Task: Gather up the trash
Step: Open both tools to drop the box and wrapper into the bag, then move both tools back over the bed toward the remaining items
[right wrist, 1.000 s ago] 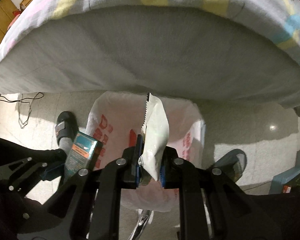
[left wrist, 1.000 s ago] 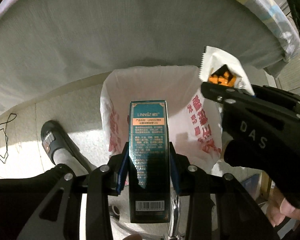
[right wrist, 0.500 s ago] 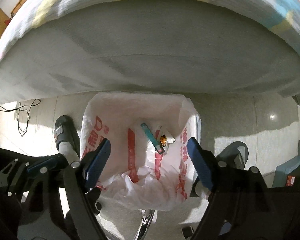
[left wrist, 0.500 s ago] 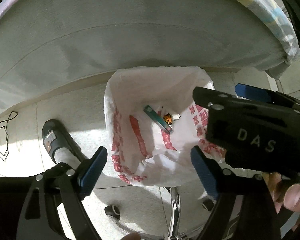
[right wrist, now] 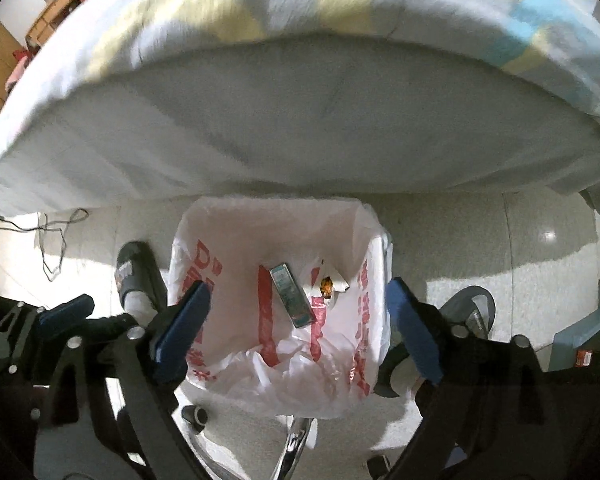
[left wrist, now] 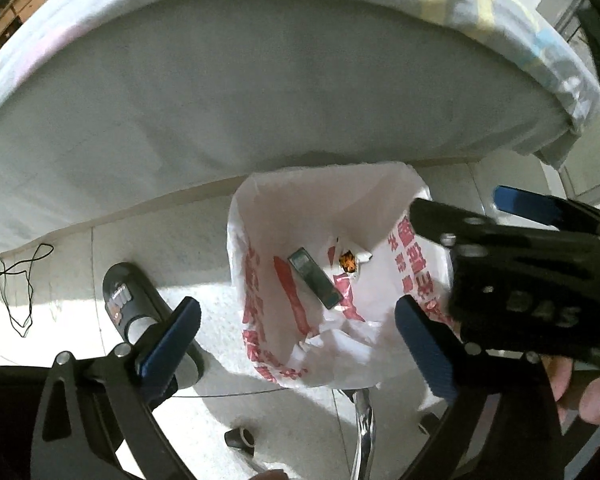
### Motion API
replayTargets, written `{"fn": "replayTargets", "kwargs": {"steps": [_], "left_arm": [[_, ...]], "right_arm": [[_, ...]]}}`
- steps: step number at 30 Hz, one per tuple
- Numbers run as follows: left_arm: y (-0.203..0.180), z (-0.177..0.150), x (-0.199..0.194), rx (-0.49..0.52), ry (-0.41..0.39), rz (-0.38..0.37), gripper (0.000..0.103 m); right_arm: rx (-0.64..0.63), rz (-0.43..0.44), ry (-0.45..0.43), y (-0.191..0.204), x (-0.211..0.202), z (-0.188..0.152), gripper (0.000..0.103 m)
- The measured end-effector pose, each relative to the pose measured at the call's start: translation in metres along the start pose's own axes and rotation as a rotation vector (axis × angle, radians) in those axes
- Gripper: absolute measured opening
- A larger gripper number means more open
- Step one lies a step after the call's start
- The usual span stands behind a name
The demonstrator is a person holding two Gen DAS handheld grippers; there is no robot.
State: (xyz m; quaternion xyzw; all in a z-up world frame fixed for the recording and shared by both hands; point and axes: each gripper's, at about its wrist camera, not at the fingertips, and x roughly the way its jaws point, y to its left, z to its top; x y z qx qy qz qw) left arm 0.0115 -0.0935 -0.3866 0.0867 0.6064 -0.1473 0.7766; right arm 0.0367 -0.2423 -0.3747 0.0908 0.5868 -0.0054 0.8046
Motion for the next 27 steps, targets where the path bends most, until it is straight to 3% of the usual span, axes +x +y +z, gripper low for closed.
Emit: {"fn": "replayTargets", "kwargs": {"steps": [11, 15, 20, 22, 27], "left_arm": [[0.013, -0.001, -0.02, -0.06, -0.055, 0.024, 0.095], [0.017, 0.0, -0.032, -0.054, -0.119, 0.019, 0.095], [0.024, 0.002, -0.04, -0.088, -0.117, -0.036, 0.095], [0.025, 0.006, -0.051, -0.098, -0.149, -0.068, 0.095], [0.026, 0.019, -0.082, -0.062, -0.231, -0.063, 0.095]], "right_arm": [[0.086, 0.049, -0.105, -0.015, -0.039, -0.004, 0.096], [0.102, 0.053, -0.126, -0.02, -0.047, -0.006, 0.096], [0.131, 0.086, -0.142, -0.027, -0.055, -0.009, 0.096], [0.133, 0.087, -0.157, -0.027, -0.062, -0.01, 0.096], [0.125, 0.084, -0.203, -0.027, -0.087, -0.007, 0.096]]}}
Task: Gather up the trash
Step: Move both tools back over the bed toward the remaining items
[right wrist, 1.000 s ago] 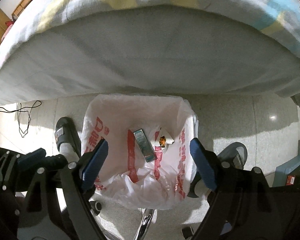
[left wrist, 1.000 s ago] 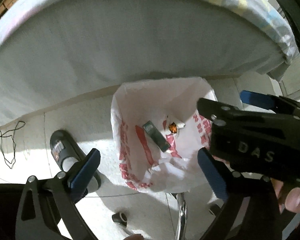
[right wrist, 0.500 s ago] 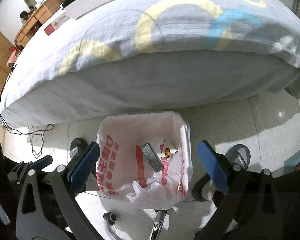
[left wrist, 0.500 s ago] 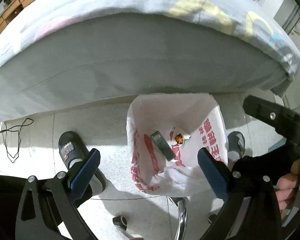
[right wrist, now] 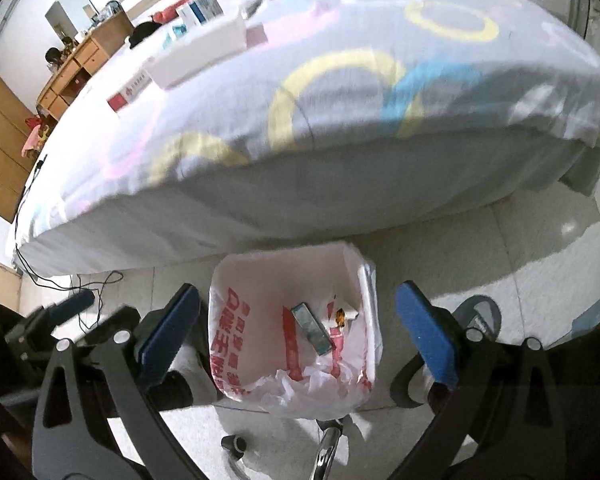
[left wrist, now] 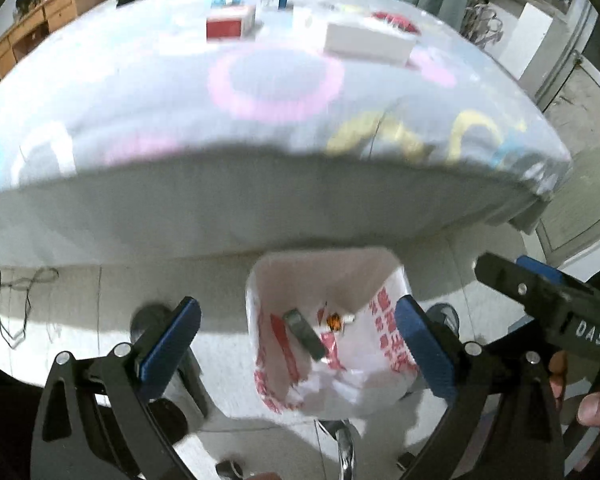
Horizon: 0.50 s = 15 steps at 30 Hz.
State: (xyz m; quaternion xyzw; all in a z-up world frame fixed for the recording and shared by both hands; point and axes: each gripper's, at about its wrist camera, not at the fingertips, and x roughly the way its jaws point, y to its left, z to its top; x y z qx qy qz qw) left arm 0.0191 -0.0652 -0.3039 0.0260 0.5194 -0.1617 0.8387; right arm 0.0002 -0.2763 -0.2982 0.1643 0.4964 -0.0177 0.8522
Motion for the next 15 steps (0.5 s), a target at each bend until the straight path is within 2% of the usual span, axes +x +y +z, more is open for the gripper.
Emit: {"fn": "replayTargets", "kwargs": {"steps": [4, 8, 12, 15], "left_arm": [[0.005, 0.024, -0.021, 0.006, -0.069, 0.0, 0.095], [0.019, 0.054, -0.037, -0.048, -0.104, -0.02, 0.095], [0.035, 0.088, -0.056, -0.082, -0.154, -0.007, 0.095], [0.042, 0.113, -0.065, -0.07, -0.184, 0.026, 0.095]], "right_arm": [[0.002, -0.009, -0.025, -0.002, -0.017, 0.009, 0.096], [0.002, -0.011, -0.049, -0.003, -0.035, 0.025, 0.096], [-0.008, -0.01, -0.087, -0.002, -0.055, 0.052, 0.096], [-0.025, -0.009, -0.112, 0.004, -0.066, 0.077, 0.096]]}}
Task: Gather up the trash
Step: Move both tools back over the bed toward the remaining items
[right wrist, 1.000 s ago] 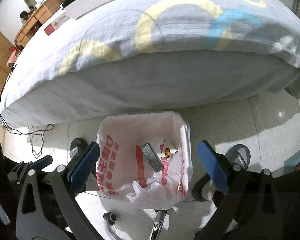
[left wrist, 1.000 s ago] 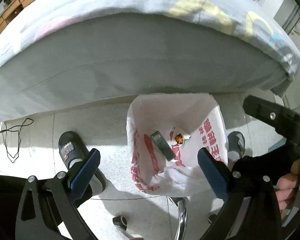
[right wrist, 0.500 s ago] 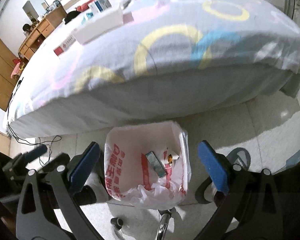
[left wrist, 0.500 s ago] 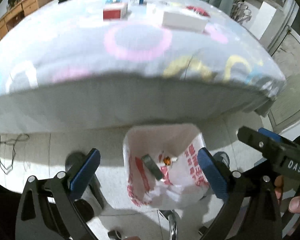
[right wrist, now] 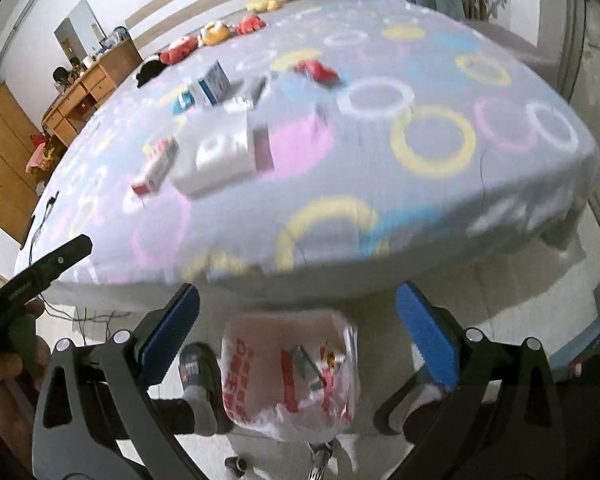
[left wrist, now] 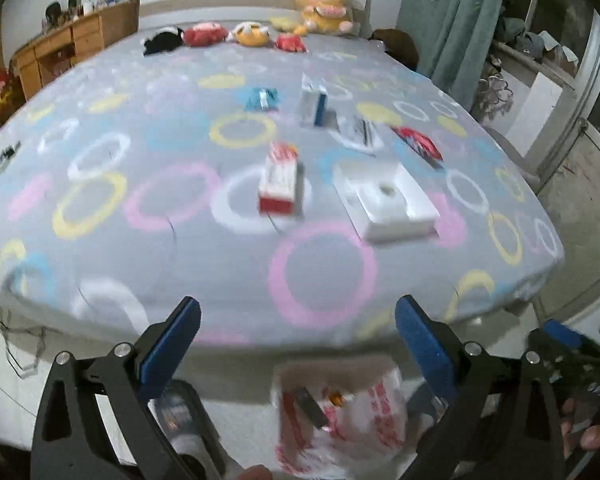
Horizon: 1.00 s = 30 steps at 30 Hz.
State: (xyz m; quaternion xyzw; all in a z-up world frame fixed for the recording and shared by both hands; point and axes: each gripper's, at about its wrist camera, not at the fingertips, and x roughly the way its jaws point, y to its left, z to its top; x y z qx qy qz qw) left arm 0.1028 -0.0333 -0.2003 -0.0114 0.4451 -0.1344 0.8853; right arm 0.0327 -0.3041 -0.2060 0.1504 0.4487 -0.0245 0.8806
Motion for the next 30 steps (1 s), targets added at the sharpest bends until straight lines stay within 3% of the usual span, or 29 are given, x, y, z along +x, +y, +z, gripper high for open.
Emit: {"fn": "replayTargets", "kwargs": {"steps": [5, 9, 13, 22, 30], "left_arm": [[0.013, 0.044, 0.011, 0.021, -0.011, 0.049, 0.095], [0.018, 0.069, 0.024, 0.011, -0.004, 0.037, 0.095], [0.02, 0.088, 0.043, 0.033, 0.0, 0.066, 0.095], [0.026, 0.1, 0.098, 0.026, 0.099, 0.061, 0.095], [0.023, 0.106, 0.125, 0.042, 0.158, 0.083, 0.095]], "right_arm": [[-0.057, 0.007, -0.031, 0.016, -0.005, 0.043, 0.096], [-0.103, 0.015, -0.031, 0.036, 0.0, 0.08, 0.096], [-0.152, 0.007, -0.015, 0.053, 0.013, 0.1, 0.096], [-0.245, -0.022, 0.069, 0.073, 0.067, 0.117, 0.096], [-0.342, -0.068, 0.088, 0.086, 0.106, 0.116, 0.096]]}}
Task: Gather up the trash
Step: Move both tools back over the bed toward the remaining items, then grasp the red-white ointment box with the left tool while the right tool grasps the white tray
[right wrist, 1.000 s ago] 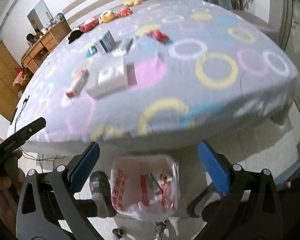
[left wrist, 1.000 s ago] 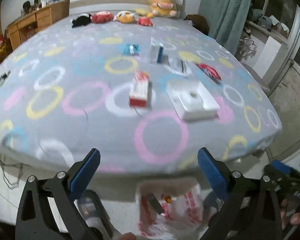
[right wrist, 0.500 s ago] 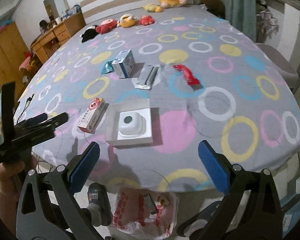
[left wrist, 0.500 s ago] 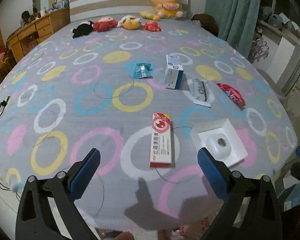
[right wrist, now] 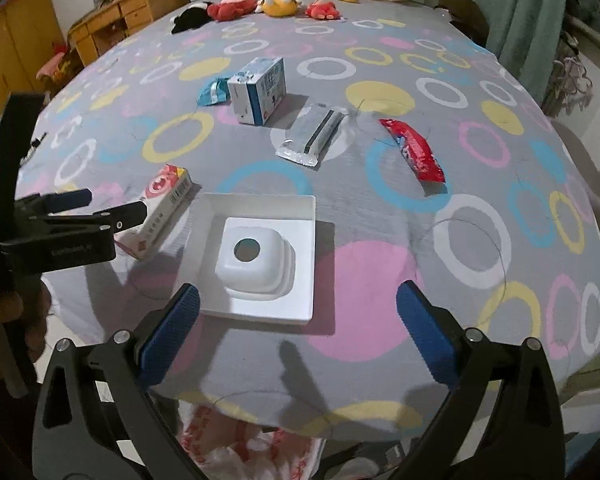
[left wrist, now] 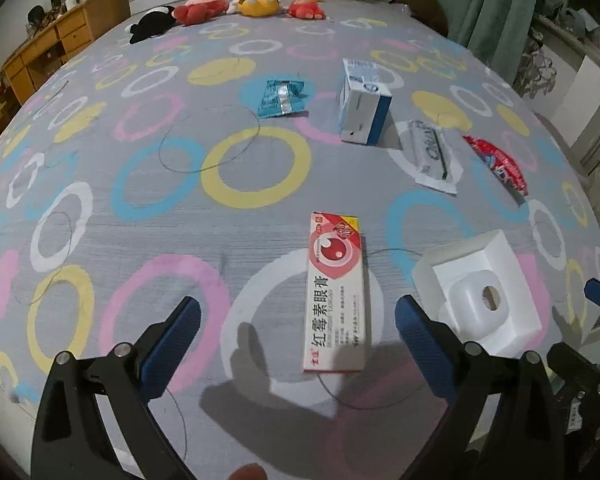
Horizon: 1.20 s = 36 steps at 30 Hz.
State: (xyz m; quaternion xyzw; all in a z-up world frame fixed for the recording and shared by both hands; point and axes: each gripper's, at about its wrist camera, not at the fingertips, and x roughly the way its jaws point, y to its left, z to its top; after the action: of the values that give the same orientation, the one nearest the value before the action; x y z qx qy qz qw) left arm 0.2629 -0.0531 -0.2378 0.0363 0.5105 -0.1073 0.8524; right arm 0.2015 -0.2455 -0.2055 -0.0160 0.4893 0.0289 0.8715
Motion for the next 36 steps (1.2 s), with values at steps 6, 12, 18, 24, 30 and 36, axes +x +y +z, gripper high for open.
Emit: {"fn": "replayTargets", "kwargs": {"steps": [6, 12, 18, 24, 30, 36], "left_arm": [[-0.004, 0.003, 0.015, 0.021, 0.03, 0.023, 0.095], [-0.004, 0.004, 0.024, 0.016, 0.053, 0.021, 0.095], [-0.001, 0.003, 0.034, 0.011, 0.074, 0.037, 0.095], [0.002, 0.004, 0.045, -0.006, 0.095, 0.042, 0.095], [0.001, 0.006, 0.049, 0.005, 0.092, 0.052, 0.095], [-0.007, 0.007, 0.053, 0.018, 0.084, 0.072, 0.091]], "right_arm": [[-0.005, 0.001, 0.022, 0.0, 0.02, 0.004, 0.096], [-0.025, 0.001, 0.037, 0.007, 0.032, 0.008, 0.096], [-0.026, -0.008, 0.055, 0.009, 0.048, 0.011, 0.096], [-0.033, -0.01, 0.075, 0.013, 0.06, 0.014, 0.096], [-0.027, -0.01, 0.099, 0.013, 0.07, 0.016, 0.096], [0.027, 0.016, 0.143, 0.008, 0.084, 0.017, 0.096]]}}
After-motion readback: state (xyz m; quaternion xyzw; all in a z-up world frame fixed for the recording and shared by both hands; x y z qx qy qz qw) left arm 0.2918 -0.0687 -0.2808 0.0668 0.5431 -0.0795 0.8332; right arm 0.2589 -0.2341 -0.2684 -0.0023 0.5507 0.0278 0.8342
